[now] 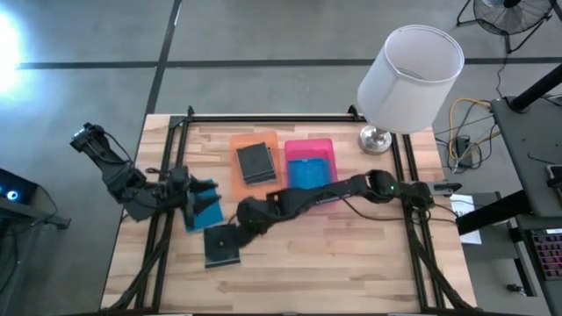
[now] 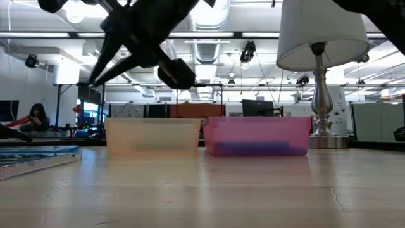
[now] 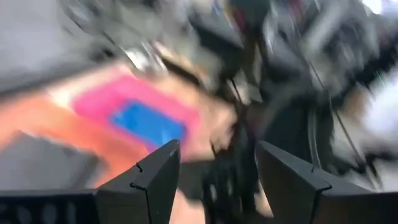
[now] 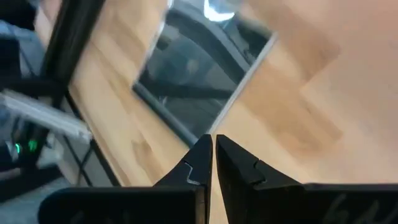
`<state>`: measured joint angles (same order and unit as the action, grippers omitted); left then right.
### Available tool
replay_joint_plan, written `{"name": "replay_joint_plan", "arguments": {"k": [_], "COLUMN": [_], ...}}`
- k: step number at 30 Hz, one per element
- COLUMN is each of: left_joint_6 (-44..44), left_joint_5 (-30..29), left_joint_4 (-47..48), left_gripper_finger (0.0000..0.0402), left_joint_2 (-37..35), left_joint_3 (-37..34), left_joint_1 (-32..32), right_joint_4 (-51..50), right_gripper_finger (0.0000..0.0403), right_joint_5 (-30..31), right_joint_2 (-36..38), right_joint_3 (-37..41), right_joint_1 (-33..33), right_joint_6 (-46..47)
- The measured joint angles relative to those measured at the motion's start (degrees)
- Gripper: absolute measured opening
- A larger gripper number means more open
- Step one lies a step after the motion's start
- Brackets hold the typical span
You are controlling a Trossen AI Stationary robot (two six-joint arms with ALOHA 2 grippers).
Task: Pick & place jewel cases by type
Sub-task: Put the black cd case into the orange bin
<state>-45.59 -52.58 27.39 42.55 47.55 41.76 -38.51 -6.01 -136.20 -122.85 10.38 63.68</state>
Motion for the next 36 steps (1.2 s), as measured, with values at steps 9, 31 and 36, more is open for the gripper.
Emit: {"name": "replay_joint_plan", "arguments": {"k": [9, 31, 36], "left_joint_6": [-30.3, -37.2, -33.0], "left_joint_5": [26.0, 50.5, 41.6], "left_joint_4": [26.2, 12.1, -0.4], "left_gripper_finger": [0.0192, 0.0126, 0.0124], "left_joint_2": [10.6, 43.0, 42.4], "left_joint_3": [0.0, -8.4, -5.5], "left_joint_1": [3.1, 7.1, 3.5], "right_joint_4": [-1.8, -4.3, -8.9], "right_gripper_finger": [0.0045, 0.0043, 0.0043], "right_joint_5": [-1.2, 7.1, 7.7], "right_joint_2": [-0.1, -0.1, -0.1], "right_joint_3": [0.2, 0.3, 0.3], "right_joint_1": [3.2, 9.4, 10.8], "right_joint_6": [-0.8, 5.3, 6.4]}}
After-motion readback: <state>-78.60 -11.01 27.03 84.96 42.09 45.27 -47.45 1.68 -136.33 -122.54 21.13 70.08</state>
